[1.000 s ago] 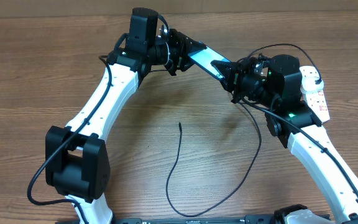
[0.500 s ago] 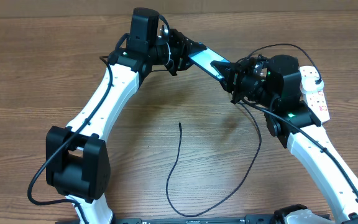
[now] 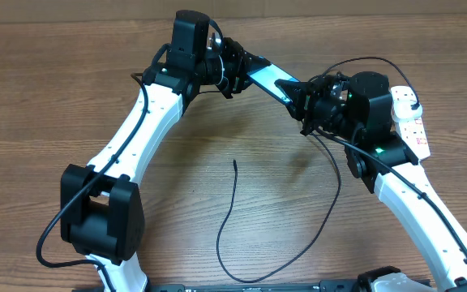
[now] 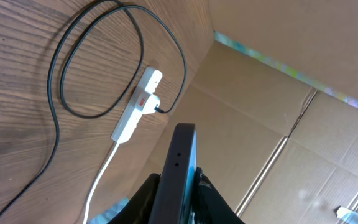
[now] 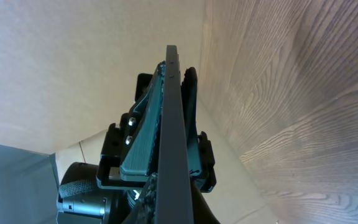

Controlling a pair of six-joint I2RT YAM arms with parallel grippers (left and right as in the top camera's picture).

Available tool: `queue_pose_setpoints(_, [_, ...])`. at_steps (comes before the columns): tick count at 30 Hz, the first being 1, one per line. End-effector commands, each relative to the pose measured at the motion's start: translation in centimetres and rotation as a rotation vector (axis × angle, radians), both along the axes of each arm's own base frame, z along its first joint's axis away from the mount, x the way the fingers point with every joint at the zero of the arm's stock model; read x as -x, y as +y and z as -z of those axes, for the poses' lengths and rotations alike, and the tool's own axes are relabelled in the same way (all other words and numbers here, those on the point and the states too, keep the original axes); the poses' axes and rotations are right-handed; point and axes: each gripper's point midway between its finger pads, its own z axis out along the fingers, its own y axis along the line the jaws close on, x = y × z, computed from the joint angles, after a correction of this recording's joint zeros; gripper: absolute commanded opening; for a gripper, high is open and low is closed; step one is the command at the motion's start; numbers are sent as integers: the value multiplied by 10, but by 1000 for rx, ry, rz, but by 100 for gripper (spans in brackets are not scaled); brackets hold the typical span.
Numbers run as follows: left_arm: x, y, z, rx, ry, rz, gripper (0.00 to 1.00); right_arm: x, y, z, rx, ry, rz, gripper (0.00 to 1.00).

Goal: Plug charger to phone and switch on socket
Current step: 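Close the left gripper on the phone's other end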

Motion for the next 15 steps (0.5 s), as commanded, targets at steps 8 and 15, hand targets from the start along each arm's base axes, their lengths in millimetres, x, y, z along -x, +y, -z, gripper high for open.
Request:
queue_pose_setpoints(8, [8, -10, 2, -10, 6, 21, 18, 5, 12, -20, -72, 5, -19, 4])
queue_pose_setpoints(15, [8, -10, 2, -10, 5, 21, 19, 7, 13, -18, -90, 39, -22, 4])
